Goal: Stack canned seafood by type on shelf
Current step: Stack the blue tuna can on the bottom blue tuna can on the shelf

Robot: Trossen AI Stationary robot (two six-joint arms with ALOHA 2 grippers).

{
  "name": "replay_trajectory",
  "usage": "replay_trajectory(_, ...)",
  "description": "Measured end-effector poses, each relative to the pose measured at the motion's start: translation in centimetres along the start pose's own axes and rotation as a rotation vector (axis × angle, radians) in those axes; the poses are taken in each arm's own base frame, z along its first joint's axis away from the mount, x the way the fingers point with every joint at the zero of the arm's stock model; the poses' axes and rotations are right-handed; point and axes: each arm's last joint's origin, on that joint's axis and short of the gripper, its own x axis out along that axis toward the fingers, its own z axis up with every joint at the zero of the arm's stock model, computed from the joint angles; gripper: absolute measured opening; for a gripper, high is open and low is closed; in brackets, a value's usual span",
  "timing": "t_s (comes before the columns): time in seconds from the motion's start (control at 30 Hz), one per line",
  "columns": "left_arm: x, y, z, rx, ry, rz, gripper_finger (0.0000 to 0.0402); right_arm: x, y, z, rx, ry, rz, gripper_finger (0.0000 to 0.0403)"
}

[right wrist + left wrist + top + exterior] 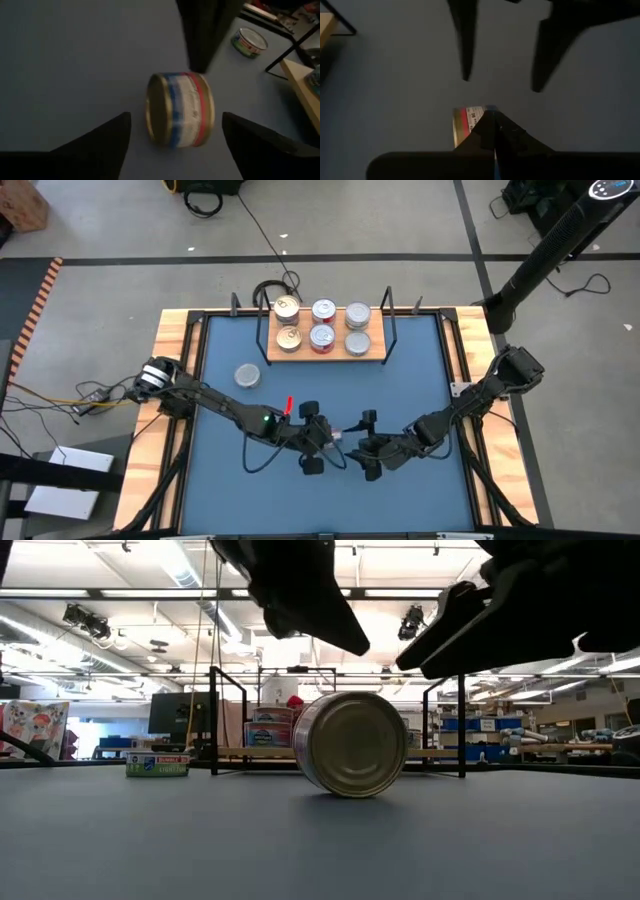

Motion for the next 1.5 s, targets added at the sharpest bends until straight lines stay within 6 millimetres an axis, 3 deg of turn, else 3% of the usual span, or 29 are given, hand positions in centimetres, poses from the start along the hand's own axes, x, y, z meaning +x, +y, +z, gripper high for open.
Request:
replay_trajectory(0.3,0.1,0.5,-0.5,0.002,0.059,0.024,0.002,0.4,-0.6,0.0,0.045,0.01,-0.007,0.0337)
replay_trajectory(0.8,-0.1,0.1,-1.2,-0.003,0.078,0.108,0.023,0.8,-1.3,-0.2,0.028,0.034,-0.024,0.0335)
replay_trajectory(0.97,0.7,0.0,-1.6,-0.04,0.093,0.12,0.0276,1.0,-1.6,-0.2,0.033,0.039,-0.033,0.0335)
replay_trajectory(1.17,1.2,0.3,-1.9,-0.055,0.095,0.167,0.03,1.1,-1.8,-0.3,0.034,0.045,-0.039,0.0335)
replay_trajectory(1.5,1.9,0.0,-1.7,-0.092,0.072,0.099,0.0301,1.0,-1.8,-0.4,0.032,0.052,-0.039,0.0334)
